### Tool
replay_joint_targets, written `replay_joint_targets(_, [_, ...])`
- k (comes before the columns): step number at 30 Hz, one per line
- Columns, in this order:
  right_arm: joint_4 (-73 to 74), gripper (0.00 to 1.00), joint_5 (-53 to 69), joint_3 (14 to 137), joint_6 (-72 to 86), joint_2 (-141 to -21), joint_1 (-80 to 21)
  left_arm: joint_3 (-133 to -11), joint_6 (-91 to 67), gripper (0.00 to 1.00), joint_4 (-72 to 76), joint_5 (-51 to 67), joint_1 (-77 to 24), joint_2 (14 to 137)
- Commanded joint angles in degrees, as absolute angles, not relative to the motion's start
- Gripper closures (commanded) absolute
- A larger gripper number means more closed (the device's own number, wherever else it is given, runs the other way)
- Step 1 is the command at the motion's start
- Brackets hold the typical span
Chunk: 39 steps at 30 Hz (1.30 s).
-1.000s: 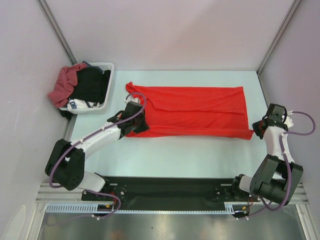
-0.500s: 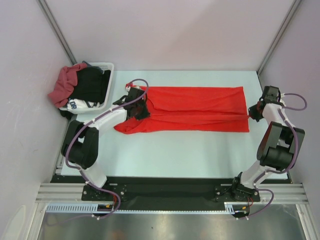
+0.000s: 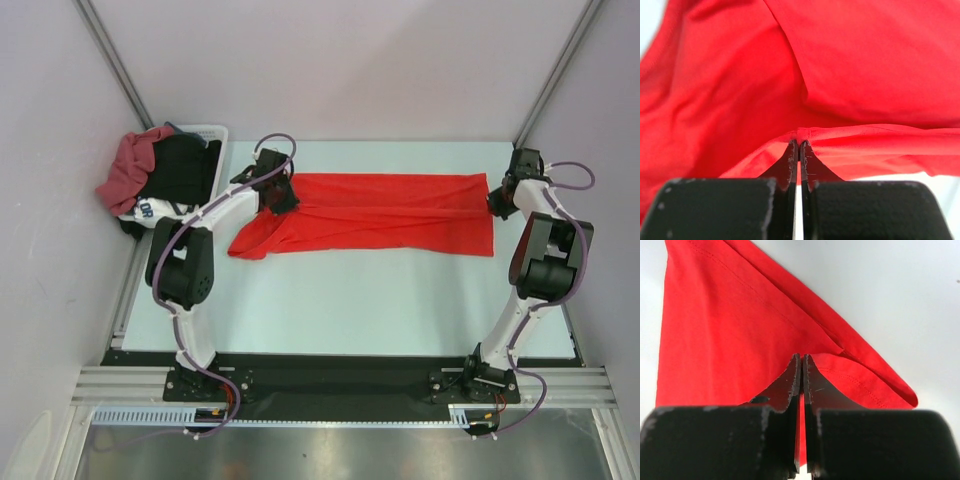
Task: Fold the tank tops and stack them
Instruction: Fold the tank top
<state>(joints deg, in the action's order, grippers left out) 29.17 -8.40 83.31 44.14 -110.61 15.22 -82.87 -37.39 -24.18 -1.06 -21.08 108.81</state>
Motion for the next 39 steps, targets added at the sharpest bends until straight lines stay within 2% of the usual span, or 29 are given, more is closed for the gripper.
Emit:
replay_joint_targets(1, [30.85,1.0,-11.51,87.8,45.26,-112.49,15.12,-88.66,-35.6,1.0,-25.4,-1.14,-19.25,111.18])
replay_joint_targets(7, [32.25,0.98,-12.65,93.16,45.26,-116.19,14.85,-97.8,-34.02,1.0,-28.55,-0.62,-18.63,117.24])
replay_joint_targets(21, [35.76,0.96,-17.05,105.72,46.05,-124.62,13.1,-107.4,-34.01,0.98,-29.18,2.55,-17.76,126.91])
replay_joint_targets(24, [36.65,0.91,-17.75,109.06,45.7,-126.82,12.66,-110.47,-34.19,0.95,-29.97,3.43,-17.4,129.9])
replay_joint_targets(25, [37.0,0.86,-17.75,109.68,45.62,-127.26,12.57,-111.96,-34.02,0.94,-30.14,3.43,-17.14,130.6])
replay_joint_targets(26, [36.83,0.53,-17.58,110.38,45.09,-127.79,12.39,-112.76,-33.93,0.89,-30.58,3.25,-16.96,131.91])
replay_joint_targets(27, [36.83,0.46,-17.4,110.48,44.74,-127.71,12.31,-113.46,-33.84,0.84,-30.67,2.99,-16.7,132.27])
replay_joint_targets(28, [37.26,0.36,-18.27,110.48,44.82,-127.53,12.22,-114.25,-33.75,0.69,-30.85,2.81,-16.09,132.62])
replay_joint_targets(30, [37.18,0.3,-18.98,108.38,44.48,-125.34,12.13,-113.65,-33.14,0.54,-30.5,1.94,-15.65,132.02])
replay_joint_targets(31, [36.48,0.27,-19.25,106.98,44.3,-124.29,12.13,-112.95,-32.87,0.36,-30.24,1.24,-15.56,130.18])
replay_joint_targets(33, [35.07,0.2,-19.77,102.77,43.69,-120.6,12.22,-109.19,-32.17,0.2,-27.61,0.09,-15.64,127.63])
replay_joint_targets(35, [34.1,0.18,-19.43,99.77,42.72,-116.66,12.39,-106.8,-31.03,0.17,-26.02,-1.93,-15.64,123.41])
replay_joint_targets(39, [30.86,0.28,-16.45,86.18,40.79,-109.1,13.01,-97.68,-29.8,0.15,-24.79,-2.72,-16.34,115.68])
